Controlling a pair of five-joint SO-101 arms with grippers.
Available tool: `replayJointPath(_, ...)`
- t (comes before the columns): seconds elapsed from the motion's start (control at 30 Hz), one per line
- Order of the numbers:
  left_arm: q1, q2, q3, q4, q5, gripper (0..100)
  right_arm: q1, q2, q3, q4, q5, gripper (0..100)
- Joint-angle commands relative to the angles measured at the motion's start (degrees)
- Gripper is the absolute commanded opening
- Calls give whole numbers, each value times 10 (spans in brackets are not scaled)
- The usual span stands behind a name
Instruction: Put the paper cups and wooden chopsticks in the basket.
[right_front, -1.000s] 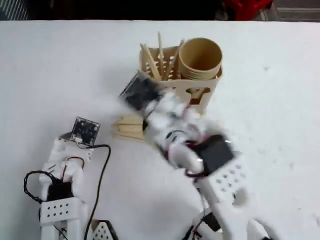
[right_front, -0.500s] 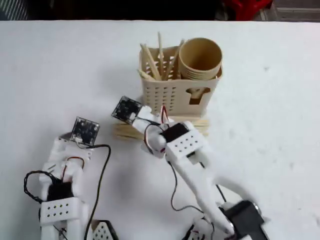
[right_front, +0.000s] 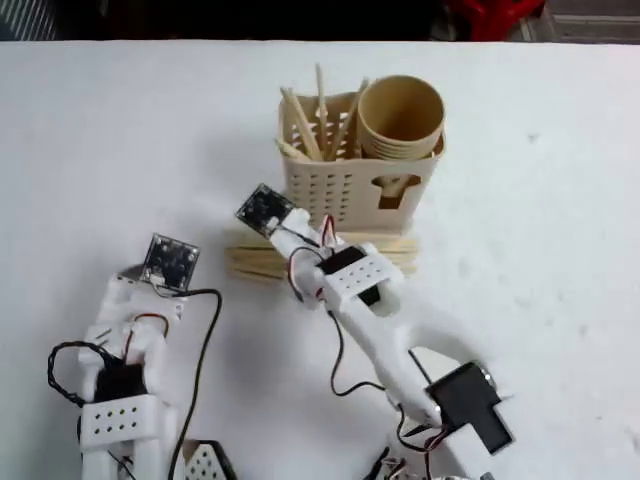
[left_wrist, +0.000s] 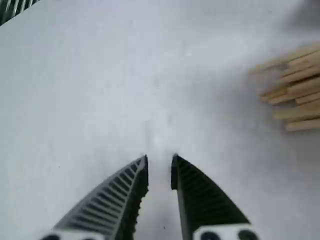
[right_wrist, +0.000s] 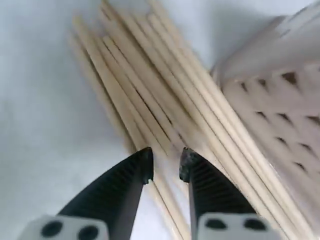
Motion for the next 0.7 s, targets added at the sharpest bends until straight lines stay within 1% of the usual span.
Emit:
replayJointPath(0.0,5,-7,-2,3,-4,94,4,6,-5,32,-5,101)
replayJointPath(0.13,5,-7,-2,3,-4,94,-11,-3,-5,86,25,101)
replayJointPath(0.23,4,-7,-2,3,-4,94,-22,-34,-4,101,24,75)
replayJointPath(0.3,4,-7,-2,3,-4,94,-16,-66,-4,96,13,62)
replayJointPath(0.43,4,-7,-2,3,-4,94,-1,-123,-2,41,-40,78)
replayJointPath(0.53,1,-8,-1,0,-4,94,-4,-124,-3,-19,-65,91)
replayJointPath(0.67,-71,-9,-18,-4,1,94,-31,-90,-6,-86,-69,91)
